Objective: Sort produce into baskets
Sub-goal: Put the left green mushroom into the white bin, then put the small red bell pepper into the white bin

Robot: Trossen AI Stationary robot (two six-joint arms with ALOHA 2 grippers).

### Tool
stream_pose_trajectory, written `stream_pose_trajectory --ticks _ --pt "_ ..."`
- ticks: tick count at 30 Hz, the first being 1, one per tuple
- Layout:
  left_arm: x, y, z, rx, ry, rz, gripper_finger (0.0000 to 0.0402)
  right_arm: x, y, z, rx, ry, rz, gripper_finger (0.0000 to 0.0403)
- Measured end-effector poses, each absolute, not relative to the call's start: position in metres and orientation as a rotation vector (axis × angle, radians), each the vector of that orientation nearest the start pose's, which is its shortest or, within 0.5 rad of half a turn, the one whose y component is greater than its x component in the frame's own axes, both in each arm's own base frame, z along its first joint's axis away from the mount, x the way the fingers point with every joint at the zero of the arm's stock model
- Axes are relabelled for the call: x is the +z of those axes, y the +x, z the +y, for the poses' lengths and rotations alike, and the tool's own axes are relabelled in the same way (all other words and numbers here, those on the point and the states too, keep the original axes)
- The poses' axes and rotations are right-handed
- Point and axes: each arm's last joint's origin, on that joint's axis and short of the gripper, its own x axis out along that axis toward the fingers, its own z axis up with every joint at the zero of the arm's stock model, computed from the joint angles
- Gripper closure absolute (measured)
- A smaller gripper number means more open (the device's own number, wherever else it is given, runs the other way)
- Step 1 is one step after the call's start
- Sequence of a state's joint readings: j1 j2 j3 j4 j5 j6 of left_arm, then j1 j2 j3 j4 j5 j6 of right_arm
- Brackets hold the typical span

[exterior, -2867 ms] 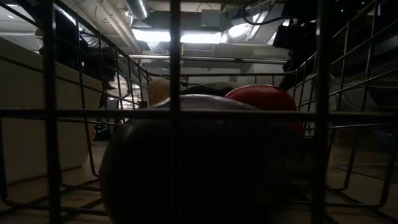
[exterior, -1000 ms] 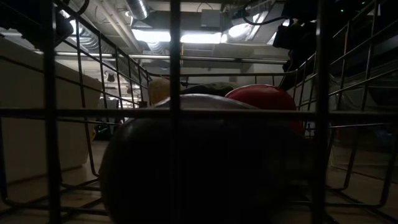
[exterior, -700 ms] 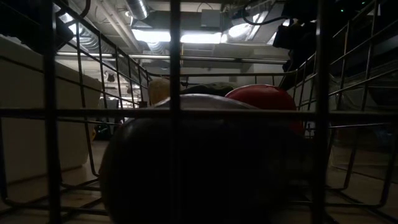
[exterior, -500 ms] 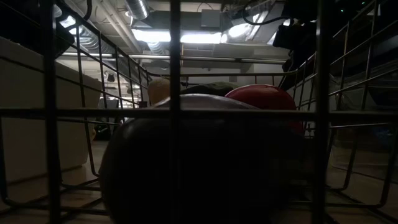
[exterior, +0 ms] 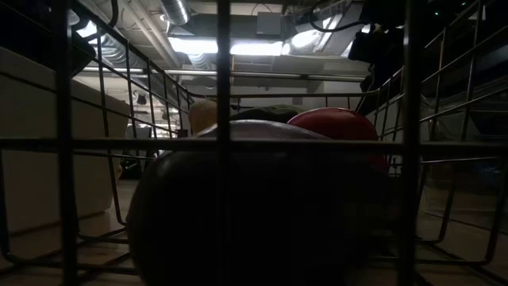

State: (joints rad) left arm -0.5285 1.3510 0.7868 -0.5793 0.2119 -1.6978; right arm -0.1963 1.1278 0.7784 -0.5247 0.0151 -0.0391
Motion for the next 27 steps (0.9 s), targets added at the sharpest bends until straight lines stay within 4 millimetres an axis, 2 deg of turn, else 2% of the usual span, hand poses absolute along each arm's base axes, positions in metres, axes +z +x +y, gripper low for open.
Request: stream_pose_trajectory --ticks 5,11,20,27 --pt "0.193 0.205 -0.127 0.470 -1.247 1.357 0.0265 0.240 0.215 -0.043 -0.180 0.042 0.876 0.0145" --pt "0.195 0.208 -0.128 0.443 -1.259 1.342 0.0254 0.240 0.215 -0.043 -0.180 0.042 0.876 0.0145" --pt "0.203 0.219 -0.130 0.237 -1.328 1.350 0.0254 0.240 0.215 -0.043 -0.180 0.042 0.875 0.0145" --pt "0.214 0.225 -0.129 0.121 -1.375 1.293 0.0254 0.240 0.215 -0.043 -0.181 0.043 0.874 0.0145"
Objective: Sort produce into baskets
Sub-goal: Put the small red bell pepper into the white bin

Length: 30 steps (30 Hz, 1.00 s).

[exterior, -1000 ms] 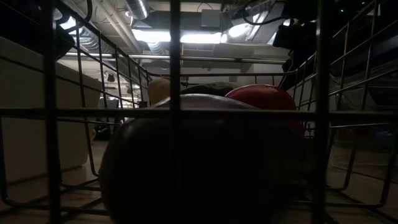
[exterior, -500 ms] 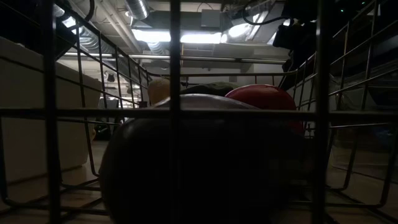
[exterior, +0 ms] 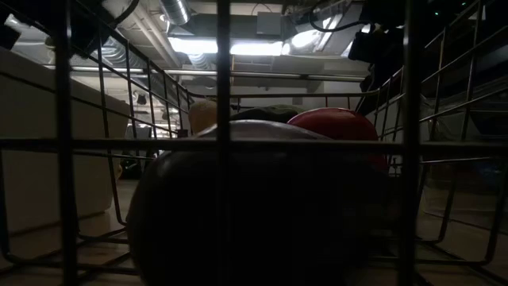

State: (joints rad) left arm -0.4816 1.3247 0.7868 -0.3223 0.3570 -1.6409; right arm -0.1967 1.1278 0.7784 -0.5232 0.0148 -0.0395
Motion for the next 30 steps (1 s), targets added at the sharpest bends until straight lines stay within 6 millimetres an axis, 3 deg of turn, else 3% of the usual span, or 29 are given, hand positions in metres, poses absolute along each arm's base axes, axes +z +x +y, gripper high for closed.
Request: stream_pose_trajectory --ticks 7,15,23,26,30 --pt "0.236 0.229 -0.119 -0.001 -1.426 1.141 0.0254 0.241 0.216 -0.043 -0.181 0.042 0.871 0.0145" --pt "0.260 0.231 -0.087 -0.036 -1.365 0.878 0.0253 0.241 0.216 -0.043 -0.181 0.043 0.871 0.0145" --pt "0.262 0.237 -0.057 0.032 -0.892 0.644 0.0253 0.241 0.216 -0.043 -0.181 0.042 0.871 0.0145" --pt "0.257 0.239 -0.050 0.055 -0.731 0.650 0.0253 0.241 0.216 -0.043 -0.180 0.042 0.871 0.0145" --pt "0.249 0.235 -0.041 0.110 -0.673 0.729 0.0253 0.241 0.216 -0.043 -0.181 0.043 0.871 0.0145"
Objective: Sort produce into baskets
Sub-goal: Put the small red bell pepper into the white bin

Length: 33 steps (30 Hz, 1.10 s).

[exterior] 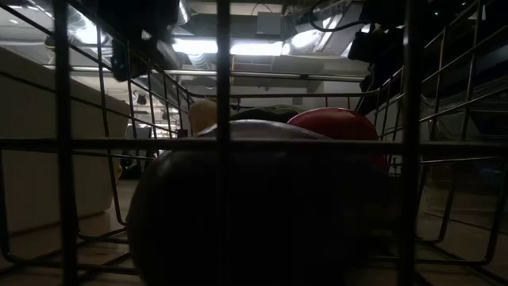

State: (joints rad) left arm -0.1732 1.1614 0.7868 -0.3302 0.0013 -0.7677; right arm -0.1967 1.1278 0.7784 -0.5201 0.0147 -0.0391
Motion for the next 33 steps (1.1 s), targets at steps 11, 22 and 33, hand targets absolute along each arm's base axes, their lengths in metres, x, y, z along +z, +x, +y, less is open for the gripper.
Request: stream_pose_trajectory --ticks 11,22,33 --pt "0.243 0.231 -0.033 0.161 -0.679 0.804 0.0243 0.241 0.216 -0.043 -0.181 0.043 0.871 0.0145" --pt "0.203 0.222 -0.030 0.205 -0.502 0.901 0.0233 0.241 0.216 -0.043 -0.181 0.043 0.871 0.0145" --pt "0.173 0.245 -0.034 0.103 -0.294 0.891 0.0233 0.241 0.216 -0.043 -0.181 0.043 0.872 0.0145"
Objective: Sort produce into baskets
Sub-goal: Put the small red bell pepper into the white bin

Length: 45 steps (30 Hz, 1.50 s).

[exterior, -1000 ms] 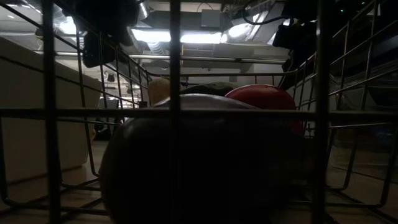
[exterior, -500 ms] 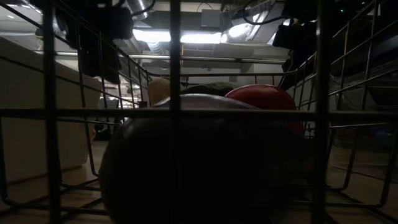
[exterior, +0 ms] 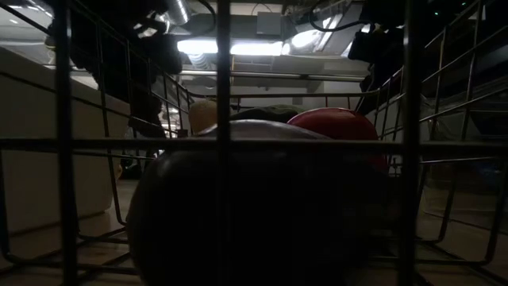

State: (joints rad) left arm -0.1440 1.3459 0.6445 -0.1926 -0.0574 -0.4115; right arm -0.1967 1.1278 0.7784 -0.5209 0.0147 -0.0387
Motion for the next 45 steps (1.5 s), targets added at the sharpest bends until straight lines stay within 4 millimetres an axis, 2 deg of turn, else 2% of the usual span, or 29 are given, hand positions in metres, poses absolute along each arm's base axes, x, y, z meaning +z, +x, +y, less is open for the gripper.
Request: stream_pose_trajectory --ticks 8,25,34,41,45 --pt "0.154 0.259 -0.036 0.085 -0.247 0.901 0.0233 0.241 0.216 -0.043 -0.181 0.043 0.872 0.0145" --pt "0.121 0.267 -0.040 0.105 -0.255 1.005 0.0233 0.241 0.216 -0.043 -0.181 0.043 0.873 0.0145" --pt "0.119 0.268 -0.040 0.109 -0.250 1.010 0.0237 0.241 0.216 -0.043 -0.181 0.043 0.873 0.0145" --pt "0.121 0.270 -0.040 0.110 -0.246 1.013 0.0283 0.240 0.215 -0.043 -0.181 0.043 0.873 0.0145" --pt "0.125 0.271 -0.040 0.108 -0.247 1.008 0.0295 0.240 0.215 -0.043 -0.181 0.043 0.875 0.0145"
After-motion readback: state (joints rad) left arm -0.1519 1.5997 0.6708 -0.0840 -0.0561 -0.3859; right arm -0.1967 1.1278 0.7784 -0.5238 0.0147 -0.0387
